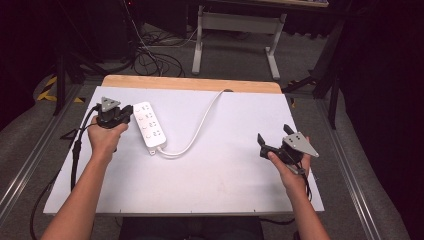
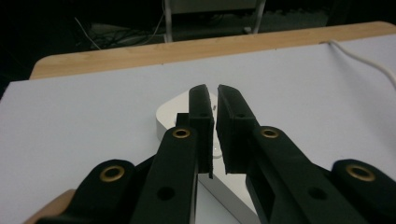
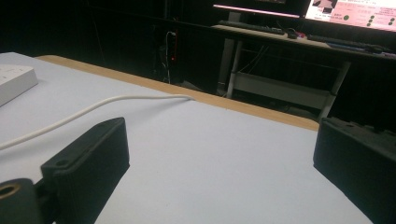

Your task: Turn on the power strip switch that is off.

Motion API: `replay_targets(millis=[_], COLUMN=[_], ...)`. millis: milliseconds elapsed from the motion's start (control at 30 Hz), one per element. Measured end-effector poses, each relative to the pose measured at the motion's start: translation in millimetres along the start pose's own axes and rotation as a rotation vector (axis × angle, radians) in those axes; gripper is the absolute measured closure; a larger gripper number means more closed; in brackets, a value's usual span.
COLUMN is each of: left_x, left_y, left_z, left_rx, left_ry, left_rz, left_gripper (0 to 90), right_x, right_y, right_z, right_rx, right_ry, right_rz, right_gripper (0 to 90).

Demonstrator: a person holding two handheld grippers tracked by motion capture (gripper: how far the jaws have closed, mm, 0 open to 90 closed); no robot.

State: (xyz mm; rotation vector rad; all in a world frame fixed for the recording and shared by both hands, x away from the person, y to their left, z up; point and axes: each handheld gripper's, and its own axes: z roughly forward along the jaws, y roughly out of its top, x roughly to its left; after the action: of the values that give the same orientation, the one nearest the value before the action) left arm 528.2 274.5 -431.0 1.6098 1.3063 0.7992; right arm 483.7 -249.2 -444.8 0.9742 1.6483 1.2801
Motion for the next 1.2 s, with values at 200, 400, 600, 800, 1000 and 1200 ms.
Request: replay_targets(millis=[200, 400, 600, 800, 1000, 1200], left_x=[-2.4, 0.1, 1.5, 0.0, 0.6, 2.1], left_y=[-2.7, -3.3, -9.1, -16.0, -19.7, -23.4], left_z=[-24.0, -40.9, -62.8, -79.6, -90.2, -96.1], left_rx=[-0.077, -0.123, -0.162, -0.178, -0.209, -0.225], left_ry=[0.014, 0.022, 0.03, 0.05, 0.059, 0.077], left_rz=[0.022, 0.003, -0.013, -0.015, -0.011, -0.001], left_gripper=[76.5, 73.2, 69.9, 69.2, 57.5, 50.5], right_x=[0.4, 1.7, 1.4, 2.1, 1.9, 1.2], right_y=[-0.5, -0.4, -0.7, -0.7, -0.4, 0.1], right_z=[1.8, 2.4, 2.9, 3.1, 2.8, 2.6], right_rx=[0.005, 0.005, 0.005, 0.006, 0.005, 0.002], right_ry=[0.0, 0.002, 0.007, 0.008, 0.008, 0.007], right_rz=[0.0, -0.009, -0.007, -0.009, -0.007, -0.005], right_gripper=[3.7, 3.8, 3.7, 3.8, 3.8, 3.8])
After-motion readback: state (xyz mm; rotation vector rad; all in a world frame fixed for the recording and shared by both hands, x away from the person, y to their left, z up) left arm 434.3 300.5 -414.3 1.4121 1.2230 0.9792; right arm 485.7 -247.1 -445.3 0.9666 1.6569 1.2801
